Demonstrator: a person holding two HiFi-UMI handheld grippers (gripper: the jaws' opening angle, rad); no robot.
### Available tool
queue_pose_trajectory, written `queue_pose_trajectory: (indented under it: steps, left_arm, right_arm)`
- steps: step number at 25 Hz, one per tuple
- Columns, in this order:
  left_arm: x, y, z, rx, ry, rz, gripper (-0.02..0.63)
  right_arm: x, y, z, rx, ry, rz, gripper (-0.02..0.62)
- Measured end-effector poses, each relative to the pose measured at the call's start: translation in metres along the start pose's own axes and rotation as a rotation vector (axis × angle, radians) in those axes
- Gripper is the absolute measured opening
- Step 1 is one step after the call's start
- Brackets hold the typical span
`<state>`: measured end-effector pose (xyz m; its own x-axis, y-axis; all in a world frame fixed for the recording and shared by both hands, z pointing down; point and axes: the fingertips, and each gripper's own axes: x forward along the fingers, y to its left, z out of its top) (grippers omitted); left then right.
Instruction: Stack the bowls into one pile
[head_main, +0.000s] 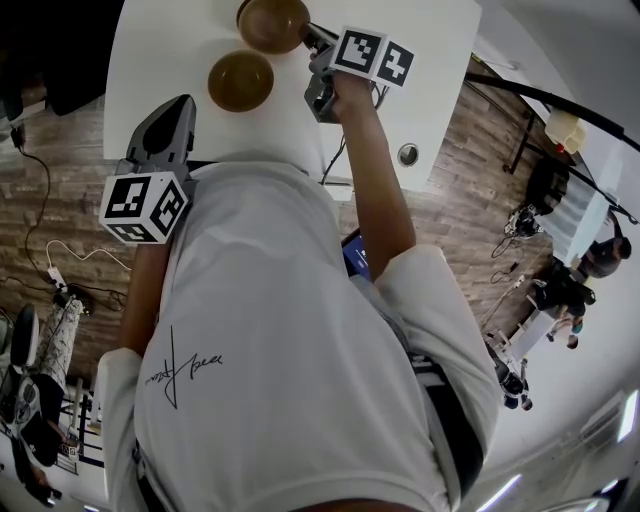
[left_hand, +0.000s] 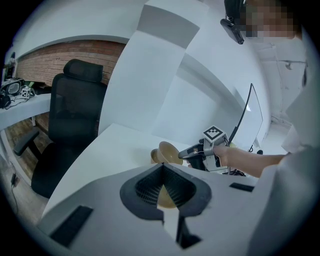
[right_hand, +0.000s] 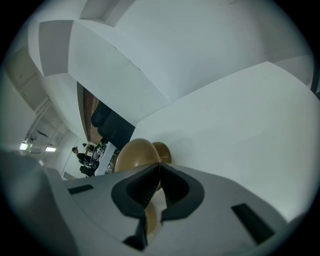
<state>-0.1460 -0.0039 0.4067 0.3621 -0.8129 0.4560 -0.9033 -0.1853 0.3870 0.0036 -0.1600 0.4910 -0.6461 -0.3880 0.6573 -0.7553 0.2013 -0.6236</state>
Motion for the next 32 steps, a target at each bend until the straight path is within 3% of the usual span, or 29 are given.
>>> queue_pose_trajectory:
  steps: [14,32]
  left_arm:
    - [0.001,0.002,-0.002,-0.012,0.004,0.019,0.008]
    - [0.003,0.007,-0.003,-0.027,0.01,0.021,0.008]
  right_arm:
    - [0.014,-0.01,-0.001,0.035,0.023,-0.004,0.017]
    - [0.022,-0.01,0.001,-0.025,0.035,-0.022,0.031]
